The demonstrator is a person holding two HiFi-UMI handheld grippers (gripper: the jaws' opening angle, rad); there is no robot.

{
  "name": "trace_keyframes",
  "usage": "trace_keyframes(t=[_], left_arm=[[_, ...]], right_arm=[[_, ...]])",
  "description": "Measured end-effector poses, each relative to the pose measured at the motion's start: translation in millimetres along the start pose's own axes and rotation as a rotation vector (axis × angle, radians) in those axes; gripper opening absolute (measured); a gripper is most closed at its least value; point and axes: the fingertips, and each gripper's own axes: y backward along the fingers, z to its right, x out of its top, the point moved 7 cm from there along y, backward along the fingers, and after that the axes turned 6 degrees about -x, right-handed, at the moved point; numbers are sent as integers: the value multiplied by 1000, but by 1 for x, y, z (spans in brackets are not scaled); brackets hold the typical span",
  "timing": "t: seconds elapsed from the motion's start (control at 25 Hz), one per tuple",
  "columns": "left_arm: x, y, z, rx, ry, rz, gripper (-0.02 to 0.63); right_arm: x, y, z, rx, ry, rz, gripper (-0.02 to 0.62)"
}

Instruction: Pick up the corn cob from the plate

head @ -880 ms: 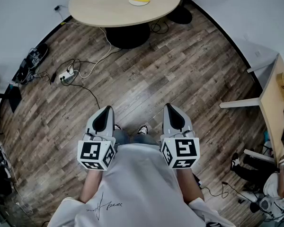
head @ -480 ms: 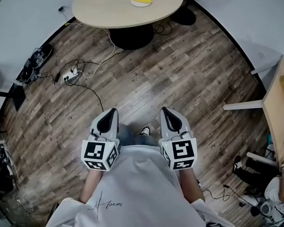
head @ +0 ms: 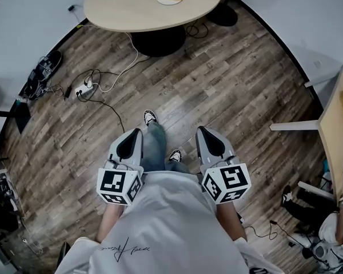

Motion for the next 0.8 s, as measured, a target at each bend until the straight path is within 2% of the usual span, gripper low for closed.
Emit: trace_keyframes(t=[0.12,0.32,0.56,0.8], left_arm=[[7,-15,-7,-13,-15,-4,-3],[26,-47,-21,-40,-40,-4,-6],[54,-83,-51,-66,-74,8,37],[81,-118,-92,-67,-62,-8,21]], right_arm=[[5,-11,2,-38,57,6,11],[25,-38,2,-52,123,19,9],[55,-80,5,-22,109,53,11],[84,-125,9,-65,89,71,11]])
